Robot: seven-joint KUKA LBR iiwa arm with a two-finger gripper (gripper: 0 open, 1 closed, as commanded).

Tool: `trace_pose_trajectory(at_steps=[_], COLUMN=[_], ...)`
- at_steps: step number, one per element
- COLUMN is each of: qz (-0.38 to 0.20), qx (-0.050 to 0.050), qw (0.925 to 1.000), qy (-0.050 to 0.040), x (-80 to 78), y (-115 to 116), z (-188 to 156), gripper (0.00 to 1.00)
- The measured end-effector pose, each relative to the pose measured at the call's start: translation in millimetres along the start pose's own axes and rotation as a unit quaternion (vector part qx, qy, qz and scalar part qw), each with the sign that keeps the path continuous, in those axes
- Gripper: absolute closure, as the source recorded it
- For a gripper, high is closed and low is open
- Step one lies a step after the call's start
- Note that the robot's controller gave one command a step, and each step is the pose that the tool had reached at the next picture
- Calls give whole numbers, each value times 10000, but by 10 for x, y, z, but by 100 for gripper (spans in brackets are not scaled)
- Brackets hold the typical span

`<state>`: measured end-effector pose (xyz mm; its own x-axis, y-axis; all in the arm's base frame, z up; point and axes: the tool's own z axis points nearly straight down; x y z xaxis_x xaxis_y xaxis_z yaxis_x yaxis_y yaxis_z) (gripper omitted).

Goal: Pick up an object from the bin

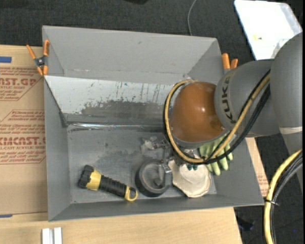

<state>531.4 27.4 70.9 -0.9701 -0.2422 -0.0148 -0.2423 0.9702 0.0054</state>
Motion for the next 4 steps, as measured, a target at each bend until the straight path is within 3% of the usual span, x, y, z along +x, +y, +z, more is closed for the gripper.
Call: trace_pose_trajectory(at_steps=[1, 2, 3, 4], qz=[268, 269, 187, 110], qx=[-16, -18, -19, -21], qw=[9996, 9996, 9998, 9999], qy=[-61, -62, -17, -41], x=[-315, -315, -286, -312], y=[-323, -323, -340, -308], z=[-2, -3, -548, -1234], gripper=[100, 100, 100, 100])
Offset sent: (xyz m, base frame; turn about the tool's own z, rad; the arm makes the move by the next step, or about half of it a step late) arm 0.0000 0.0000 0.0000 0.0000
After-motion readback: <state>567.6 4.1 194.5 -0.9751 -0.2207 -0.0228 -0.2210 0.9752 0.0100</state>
